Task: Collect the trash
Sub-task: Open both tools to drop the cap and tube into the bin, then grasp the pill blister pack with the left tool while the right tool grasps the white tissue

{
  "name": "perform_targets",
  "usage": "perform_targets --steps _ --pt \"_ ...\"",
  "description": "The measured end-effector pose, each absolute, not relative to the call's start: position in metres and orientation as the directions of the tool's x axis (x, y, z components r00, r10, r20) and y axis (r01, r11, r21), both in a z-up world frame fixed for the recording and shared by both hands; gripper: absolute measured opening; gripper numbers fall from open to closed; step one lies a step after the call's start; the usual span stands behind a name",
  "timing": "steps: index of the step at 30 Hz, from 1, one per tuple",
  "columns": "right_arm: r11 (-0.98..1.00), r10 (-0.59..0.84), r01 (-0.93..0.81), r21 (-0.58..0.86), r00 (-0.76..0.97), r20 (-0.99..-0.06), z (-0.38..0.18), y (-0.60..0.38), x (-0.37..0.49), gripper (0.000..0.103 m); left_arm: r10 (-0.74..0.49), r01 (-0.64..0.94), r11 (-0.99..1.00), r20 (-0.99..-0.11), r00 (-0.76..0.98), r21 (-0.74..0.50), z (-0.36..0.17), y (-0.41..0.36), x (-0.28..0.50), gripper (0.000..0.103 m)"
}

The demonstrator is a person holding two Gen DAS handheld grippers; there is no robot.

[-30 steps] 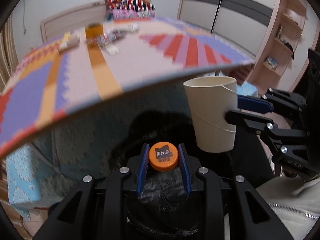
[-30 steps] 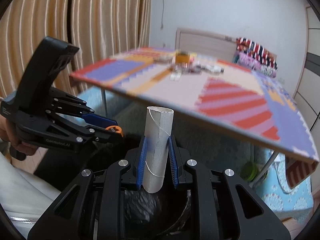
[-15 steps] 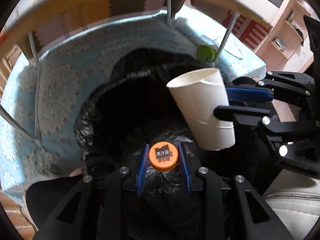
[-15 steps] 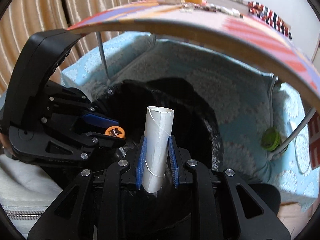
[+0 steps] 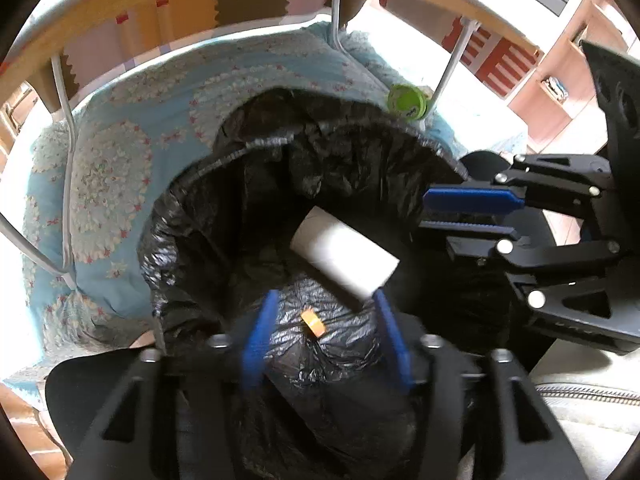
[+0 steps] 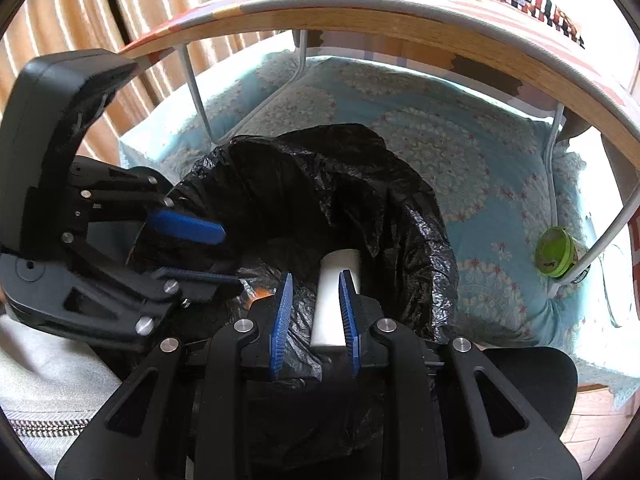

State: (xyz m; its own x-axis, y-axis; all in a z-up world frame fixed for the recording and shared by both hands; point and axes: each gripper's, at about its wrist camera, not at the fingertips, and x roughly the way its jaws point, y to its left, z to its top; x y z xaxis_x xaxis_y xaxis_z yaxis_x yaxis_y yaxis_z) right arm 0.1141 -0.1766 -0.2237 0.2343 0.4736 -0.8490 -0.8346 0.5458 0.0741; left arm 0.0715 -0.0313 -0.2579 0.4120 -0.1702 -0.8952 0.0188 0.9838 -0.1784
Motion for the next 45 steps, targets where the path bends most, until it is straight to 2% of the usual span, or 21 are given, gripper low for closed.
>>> perform_targets --steps 3,18,26,29,34,41,45 --pt "0.554 0.480 -0.829 0.074 0.245 -0.842 -0.220 -0.179 0.115 0.030 -0.181 0.024 0.982 -0.884 0.431 -0.189 -0.248 -0.029 0.070 0.052" --pt "0.581 0.595 -0.802 0.139 0.301 -0.745 -0.147 -0.193 0.134 0.033 -0.128 0.069 0.992 -0.763 0.633 -0.110 -0.143 -0.012 0.059 0.052" --pt "0.581 0.633 -0.806 0.112 0.360 -0.685 -0.109 -0.189 0.146 0.038 -0.106 0.075 0.994 -0.699 0.707 -0.074 -0.102 0.009 0.074 0.052" --pt "0.587 0.638 -0.803 0.104 0.380 -0.670 -0.102 -0.186 0.155 0.039 -0.108 0.061 0.994 -0.684 0.721 -0.092 -0.098 0.019 0.084 0.060" --pt "0.598 0.638 -0.798 0.074 0.419 -0.646 -0.089 -0.181 0.176 0.043 -0.123 0.056 0.991 -0.683 0.720 -0.120 -0.094 0.035 0.105 0.064" --pt "0.618 0.626 -0.785 0.036 0.464 -0.627 -0.075 -0.169 0.211 0.043 -0.061 0.034 0.998 -0.683 0.728 -0.052 -0.085 0.052 0.139 0.069" --pt "0.636 0.608 -0.772 0.015 0.488 -0.627 -0.073 -0.159 0.231 0.047 -0.026 0.012 1.000 -0.682 0.731 -0.025 -0.084 0.065 0.158 0.074"
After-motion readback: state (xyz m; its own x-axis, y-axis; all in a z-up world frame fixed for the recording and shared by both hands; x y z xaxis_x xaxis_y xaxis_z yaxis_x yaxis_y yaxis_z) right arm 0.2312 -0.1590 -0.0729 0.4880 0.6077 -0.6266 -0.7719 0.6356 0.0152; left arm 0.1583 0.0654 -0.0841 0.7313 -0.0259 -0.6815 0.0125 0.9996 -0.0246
